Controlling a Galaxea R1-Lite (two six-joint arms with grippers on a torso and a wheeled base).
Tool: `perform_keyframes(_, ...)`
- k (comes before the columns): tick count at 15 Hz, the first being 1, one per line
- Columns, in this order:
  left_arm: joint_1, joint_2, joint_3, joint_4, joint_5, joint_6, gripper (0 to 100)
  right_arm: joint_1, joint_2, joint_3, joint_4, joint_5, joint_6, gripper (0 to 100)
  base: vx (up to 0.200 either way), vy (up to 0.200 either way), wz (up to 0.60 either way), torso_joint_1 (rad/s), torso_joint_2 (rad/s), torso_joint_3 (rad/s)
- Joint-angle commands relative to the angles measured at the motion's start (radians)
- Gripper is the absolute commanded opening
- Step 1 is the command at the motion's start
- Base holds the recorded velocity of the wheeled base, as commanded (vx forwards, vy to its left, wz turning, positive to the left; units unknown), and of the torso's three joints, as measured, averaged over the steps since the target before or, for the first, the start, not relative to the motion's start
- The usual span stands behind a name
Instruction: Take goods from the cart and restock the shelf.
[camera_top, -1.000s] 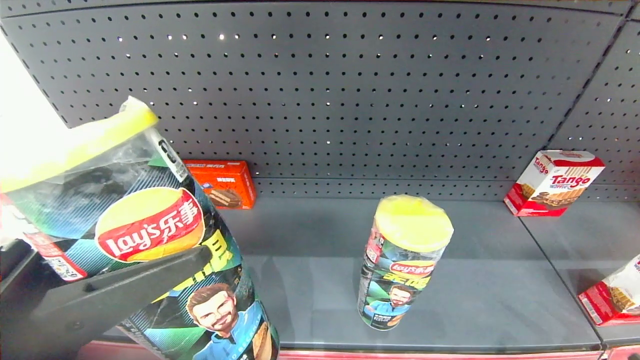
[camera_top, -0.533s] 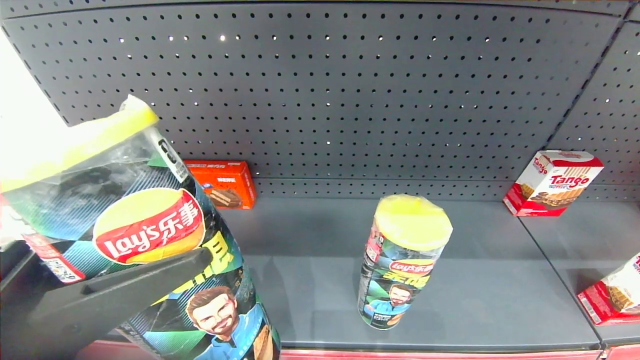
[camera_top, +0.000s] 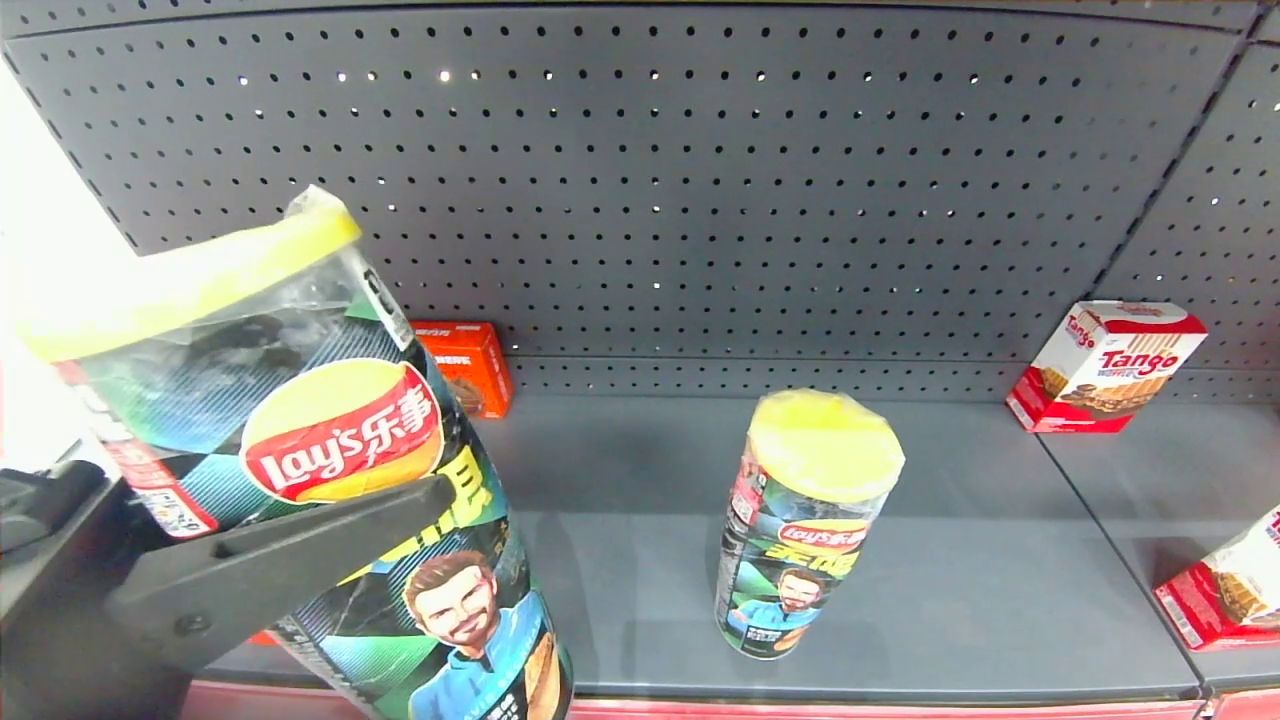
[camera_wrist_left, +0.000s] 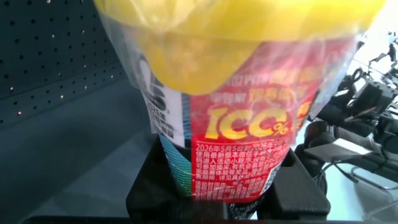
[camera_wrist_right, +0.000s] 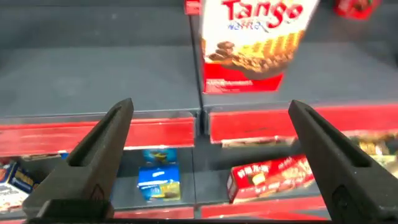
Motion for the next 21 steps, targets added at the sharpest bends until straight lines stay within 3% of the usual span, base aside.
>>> perform_keyframes(1,0.014,0.068,-0.009,-0.001,0.001,0.007,0,0.0,0.003,-0.004,0.002,0.05,-0.003,100,0.0,0.0,0.0,0.0,0.0,0.0)
perform_keyframes(2,0.023,0.097,-0.025,-0.001,0.001,0.047,0,0.0,0.003,-0.004,-0.005,0.125,-0.008,100,0.0,0.0,0.0,0.0,0.0,0.0)
perform_keyframes(4,0.036,0.175,-0.075,-0.001,0.003,0.114,0,0.0,0.003,-0.001,-0.009,0.171,-0.097,100,0.0,0.0,0.0,0.0,0.0,0.0)
perform_keyframes(5,0.036,0.207,-0.115,-0.001,0.007,0.117,0,0.0,0.003,0.001,-0.009,0.156,-0.088,100,0.0,0.0,0.0,0.0,0.0,0.0)
perform_keyframes(7,0.039,0.255,-0.163,-0.002,0.009,0.151,0,0.0,0.003,-0.005,0.003,-0.019,-0.046,100,0.0,0.0,0.0,0.0,0.0,0.0)
perform_keyframes(8,0.048,0.283,-0.181,-0.002,0.006,0.197,0,-0.001,0.004,-0.016,0.028,-0.09,-0.034,100,0.0,0.0,0.0,0.0,0.0,0.0)
perform_keyframes(9,0.049,0.29,-0.184,-0.004,0.001,0.202,0,0.0,0.003,-0.016,0.029,-0.082,-0.037,100,0.0,0.0,0.0,0.0,0.0,0.0)
perform_keyframes(11,0.039,0.33,-0.187,-0.012,0.001,0.21,0,0.0,0.003,-0.018,0.034,0.195,-0.094,100,0.0,0.0,0.0,0.0,0.0,0.0)
perform_keyframes(12,0.037,0.338,-0.187,-0.015,0.001,0.213,0,0.0,0.004,-0.018,0.037,0.197,-0.088,100,0.0,0.0,0.0,0.0,0.0,0.0)
perform_keyframes(13,0.039,0.367,-0.204,-0.029,0.004,0.217,0,-0.003,0.008,-0.019,0.043,0.149,0.005,100,0.0,0.0,0.0,0.0,0.0,0.0)
perform_keyframes(15,0.054,0.408,-0.241,-0.022,0.009,0.216,0,-0.001,0.003,0.007,0.034,0.039,0.0,100,0.0,0.0,0.0,0.0,0.0,0.0)
perform_keyframes(17,0.077,0.439,-0.278,-0.019,0.01,0.216,0,-0.001,0.003,0.009,0.029,0.09,-0.035,100,0.0,0.0,0.0,0.0,0.0,0.0)
perform_keyframes(21,0.076,0.514,-0.356,-0.018,0.012,0.219,0,-0.001,0.003,0.009,0.031,0.088,-0.012,100,0.0,0.0,0.0,0.0,0.0,0.0)
